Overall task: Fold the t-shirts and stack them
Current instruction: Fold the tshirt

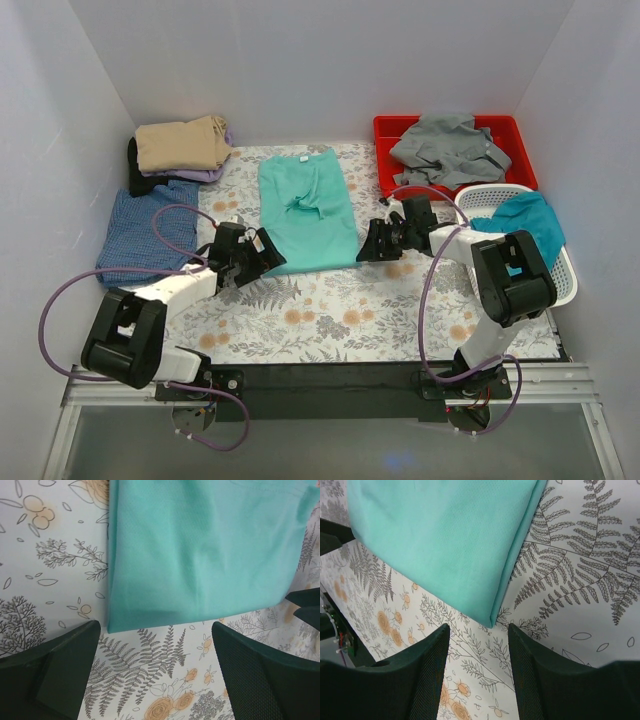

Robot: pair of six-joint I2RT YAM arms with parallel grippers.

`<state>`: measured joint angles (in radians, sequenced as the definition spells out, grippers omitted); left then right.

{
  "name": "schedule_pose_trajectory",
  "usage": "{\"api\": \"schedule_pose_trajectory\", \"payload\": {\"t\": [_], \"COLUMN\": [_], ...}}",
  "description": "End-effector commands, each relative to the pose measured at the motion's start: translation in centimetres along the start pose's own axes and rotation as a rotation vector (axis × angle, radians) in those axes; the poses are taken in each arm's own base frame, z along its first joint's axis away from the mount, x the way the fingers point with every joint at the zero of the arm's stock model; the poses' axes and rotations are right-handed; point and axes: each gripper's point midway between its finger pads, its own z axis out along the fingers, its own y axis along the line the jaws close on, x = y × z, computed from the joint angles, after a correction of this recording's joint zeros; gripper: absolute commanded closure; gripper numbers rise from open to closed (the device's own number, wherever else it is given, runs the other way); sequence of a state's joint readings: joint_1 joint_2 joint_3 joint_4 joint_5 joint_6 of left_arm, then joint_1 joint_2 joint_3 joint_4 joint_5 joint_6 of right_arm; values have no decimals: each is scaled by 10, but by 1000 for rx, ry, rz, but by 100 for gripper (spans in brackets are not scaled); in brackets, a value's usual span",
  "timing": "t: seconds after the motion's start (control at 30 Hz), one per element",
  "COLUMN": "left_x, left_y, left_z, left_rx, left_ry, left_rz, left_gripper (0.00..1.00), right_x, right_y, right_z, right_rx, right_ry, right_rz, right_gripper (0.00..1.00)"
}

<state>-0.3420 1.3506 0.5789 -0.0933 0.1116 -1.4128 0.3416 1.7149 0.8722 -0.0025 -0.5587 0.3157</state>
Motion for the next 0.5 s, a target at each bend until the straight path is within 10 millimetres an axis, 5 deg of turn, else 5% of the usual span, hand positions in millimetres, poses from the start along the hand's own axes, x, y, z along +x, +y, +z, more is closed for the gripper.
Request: {"api": "schedule_pose_trajectory", "payload": {"t": [0.0,0.47], "left_x": [3,26], "left_y": [-5,11], "left_z": [5,20], "left_rx": [51,80], "left_ry": [15,45], "left_rz": [-1,-45], "left_gripper": [7,19], "right_x": [-14,7], "right_y": [3,-9], "right_z": [5,29], "right_rx": [-51,-87], "right_ry": [-44,28], "right_rz": [23,143], "right_gripper": [44,44]}}
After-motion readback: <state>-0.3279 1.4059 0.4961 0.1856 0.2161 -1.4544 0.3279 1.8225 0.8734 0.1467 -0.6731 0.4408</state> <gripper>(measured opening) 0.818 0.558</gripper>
